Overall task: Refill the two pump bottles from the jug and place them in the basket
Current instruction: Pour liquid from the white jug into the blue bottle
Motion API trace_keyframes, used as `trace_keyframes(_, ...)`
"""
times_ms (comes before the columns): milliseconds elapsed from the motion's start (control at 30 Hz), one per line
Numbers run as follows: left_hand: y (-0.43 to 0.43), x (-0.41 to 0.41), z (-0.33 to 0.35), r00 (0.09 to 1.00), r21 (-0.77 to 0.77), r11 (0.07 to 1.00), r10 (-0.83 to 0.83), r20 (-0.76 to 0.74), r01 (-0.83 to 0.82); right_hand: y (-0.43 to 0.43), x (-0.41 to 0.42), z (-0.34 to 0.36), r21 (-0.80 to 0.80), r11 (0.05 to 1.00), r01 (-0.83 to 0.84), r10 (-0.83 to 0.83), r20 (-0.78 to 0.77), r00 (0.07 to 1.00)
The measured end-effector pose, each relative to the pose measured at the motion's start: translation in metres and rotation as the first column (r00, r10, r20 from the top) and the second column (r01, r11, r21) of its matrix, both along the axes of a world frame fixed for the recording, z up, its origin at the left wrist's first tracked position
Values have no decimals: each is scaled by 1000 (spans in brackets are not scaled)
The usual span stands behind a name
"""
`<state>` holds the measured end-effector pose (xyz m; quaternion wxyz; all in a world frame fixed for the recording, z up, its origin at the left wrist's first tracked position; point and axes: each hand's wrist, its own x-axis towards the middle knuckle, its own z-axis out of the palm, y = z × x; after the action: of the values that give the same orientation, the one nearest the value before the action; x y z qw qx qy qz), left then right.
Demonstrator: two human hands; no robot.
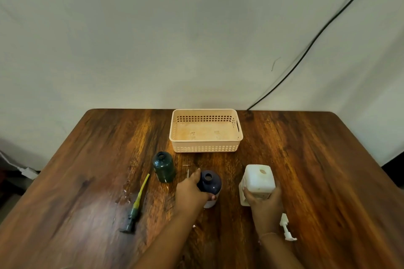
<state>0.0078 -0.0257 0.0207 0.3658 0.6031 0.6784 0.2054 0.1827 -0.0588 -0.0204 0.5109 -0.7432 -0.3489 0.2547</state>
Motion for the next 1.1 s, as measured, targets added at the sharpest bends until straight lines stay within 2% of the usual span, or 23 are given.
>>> trace_keyframes(100, 4, -1, 2, 999, -47, 999, -25, -42, 23, 2, -2, 5, 2, 1000, -29, 29, 73, 997)
trace_keyframes(233, 9, -3, 4, 998, -93, 995, -26, -53, 21, 6, -6, 16, -43, 985, -167, 172, 280, 945)
trace_keyframes(367, 11, -3, 4, 997, -119, 992, -41, -60, 34, 11, -8, 26, -109, 953, -284, 291, 594, 750)
trace_keyframes(533, 11, -3, 4, 994, -109, 992, -69, -87, 60, 16, -9, 37, -118, 929, -351, 290, 820, 493)
trace_keyframes(633, 10, -4, 5, 994, -119, 991, -73, -82, 63, 18, -7, 42, -171, 923, -346, 306, 871, 384)
trace_keyframes(800, 12, -5, 6, 992, -118, 990, -92, -83, 82, 19, -7, 50, -236, 911, -339, 336, 900, 279)
trace_keyframes(1100, 12, -6, 9, 985, -75, 991, -118, -123, 109, 19, -12, 58, -277, 893, -354, 371, 899, 233)
